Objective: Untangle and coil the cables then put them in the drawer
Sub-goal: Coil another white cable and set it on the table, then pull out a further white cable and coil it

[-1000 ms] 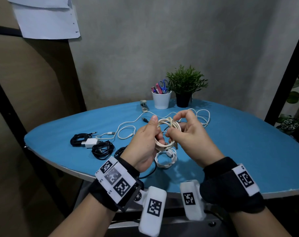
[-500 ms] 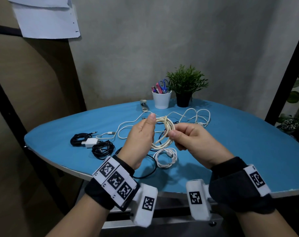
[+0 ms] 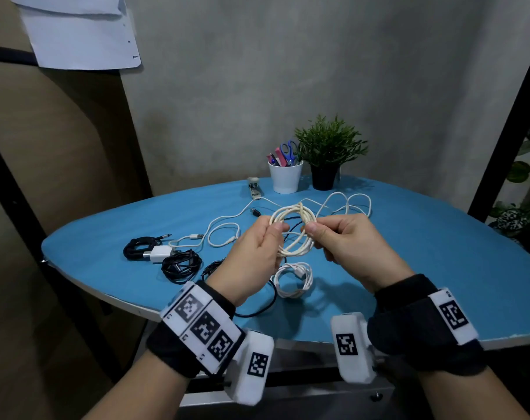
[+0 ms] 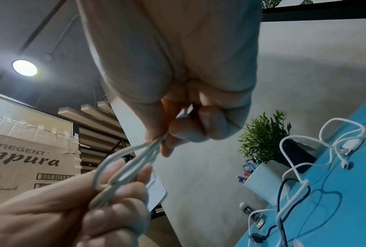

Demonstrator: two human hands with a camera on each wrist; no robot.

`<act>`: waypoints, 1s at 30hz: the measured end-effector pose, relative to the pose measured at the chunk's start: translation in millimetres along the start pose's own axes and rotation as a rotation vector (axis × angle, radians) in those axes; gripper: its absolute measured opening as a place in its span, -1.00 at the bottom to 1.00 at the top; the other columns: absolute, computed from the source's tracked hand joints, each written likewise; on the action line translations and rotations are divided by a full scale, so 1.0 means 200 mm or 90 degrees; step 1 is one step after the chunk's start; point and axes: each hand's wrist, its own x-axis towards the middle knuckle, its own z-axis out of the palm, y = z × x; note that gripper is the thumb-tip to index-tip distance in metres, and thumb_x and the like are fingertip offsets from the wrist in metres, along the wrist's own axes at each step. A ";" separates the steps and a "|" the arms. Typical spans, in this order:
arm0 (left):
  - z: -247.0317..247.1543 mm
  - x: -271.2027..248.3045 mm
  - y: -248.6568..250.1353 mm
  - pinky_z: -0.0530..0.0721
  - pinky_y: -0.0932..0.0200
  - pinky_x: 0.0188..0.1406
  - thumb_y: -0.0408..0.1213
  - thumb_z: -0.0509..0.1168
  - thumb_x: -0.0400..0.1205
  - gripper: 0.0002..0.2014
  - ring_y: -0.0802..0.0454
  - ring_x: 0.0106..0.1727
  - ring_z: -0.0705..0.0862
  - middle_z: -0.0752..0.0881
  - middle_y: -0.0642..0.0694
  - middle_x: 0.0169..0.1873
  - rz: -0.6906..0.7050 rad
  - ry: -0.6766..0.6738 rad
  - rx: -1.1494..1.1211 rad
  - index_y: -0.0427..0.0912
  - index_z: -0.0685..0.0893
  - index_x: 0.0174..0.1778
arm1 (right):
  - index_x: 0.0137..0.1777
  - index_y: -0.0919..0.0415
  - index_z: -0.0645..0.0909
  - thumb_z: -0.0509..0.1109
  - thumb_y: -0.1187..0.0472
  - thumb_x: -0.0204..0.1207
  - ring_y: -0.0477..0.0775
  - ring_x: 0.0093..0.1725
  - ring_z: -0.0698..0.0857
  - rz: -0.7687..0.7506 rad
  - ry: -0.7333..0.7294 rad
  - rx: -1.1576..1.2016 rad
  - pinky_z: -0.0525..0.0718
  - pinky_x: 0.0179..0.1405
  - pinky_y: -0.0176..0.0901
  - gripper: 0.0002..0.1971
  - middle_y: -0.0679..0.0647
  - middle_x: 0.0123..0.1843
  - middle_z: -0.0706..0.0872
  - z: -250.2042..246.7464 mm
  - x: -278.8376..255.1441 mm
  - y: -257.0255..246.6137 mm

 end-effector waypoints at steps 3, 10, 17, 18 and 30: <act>0.02 0.01 -0.01 0.44 -0.03 -0.34 0.09 0.01 0.60 -0.69 0.01 -0.46 0.45 0.52 0.04 -0.47 0.029 0.053 0.076 -0.03 0.54 -0.10 | -0.29 0.32 0.72 0.43 0.09 0.51 0.01 -0.51 0.39 0.013 0.015 -0.006 0.37 -0.51 -0.21 -0.71 0.05 -0.51 0.50 0.02 0.00 0.01; 0.04 0.01 0.01 0.62 0.15 -0.37 -0.18 0.16 0.70 -0.81 0.07 -0.44 0.62 0.62 -0.15 -0.20 -0.055 -0.002 -0.054 -0.10 0.40 0.20 | -0.38 0.24 0.71 0.45 0.16 0.49 0.09 -0.50 0.64 0.083 0.075 -0.023 0.58 -0.47 -0.11 -0.76 0.09 -0.60 0.63 -0.01 0.04 0.07; 0.07 0.00 -0.01 0.73 -0.05 -0.30 -0.28 0.14 0.71 -0.93 -0.21 -0.36 0.71 0.67 -0.33 -0.31 -0.145 -0.063 -0.033 -0.08 0.34 0.01 | -0.35 0.34 0.65 0.51 0.29 0.43 0.09 -0.59 0.66 0.151 0.081 -0.038 0.75 -0.38 0.01 -0.82 0.17 -0.57 0.65 -0.04 0.06 0.13; 0.08 0.00 -0.02 0.74 0.01 -0.33 -0.26 0.13 0.71 -0.93 -0.20 -0.34 0.71 0.66 -0.34 -0.27 -0.164 -0.101 -0.020 -0.08 0.34 0.03 | -0.35 0.37 0.64 0.49 0.32 0.45 0.05 -0.63 0.64 0.168 0.059 -0.051 0.75 -0.43 -0.05 -0.82 0.19 -0.54 0.65 -0.05 0.07 0.13; -0.11 0.39 -0.02 0.51 0.10 0.09 -0.07 0.18 0.68 -0.70 -0.09 0.13 0.61 0.65 -0.10 0.09 -0.130 -0.212 0.681 -0.19 0.61 0.17 | -0.26 0.39 0.62 0.45 0.33 0.50 0.03 -0.56 0.59 0.358 -0.132 -0.168 0.69 -0.53 -0.22 -0.85 0.19 -0.47 0.61 -0.22 0.19 0.24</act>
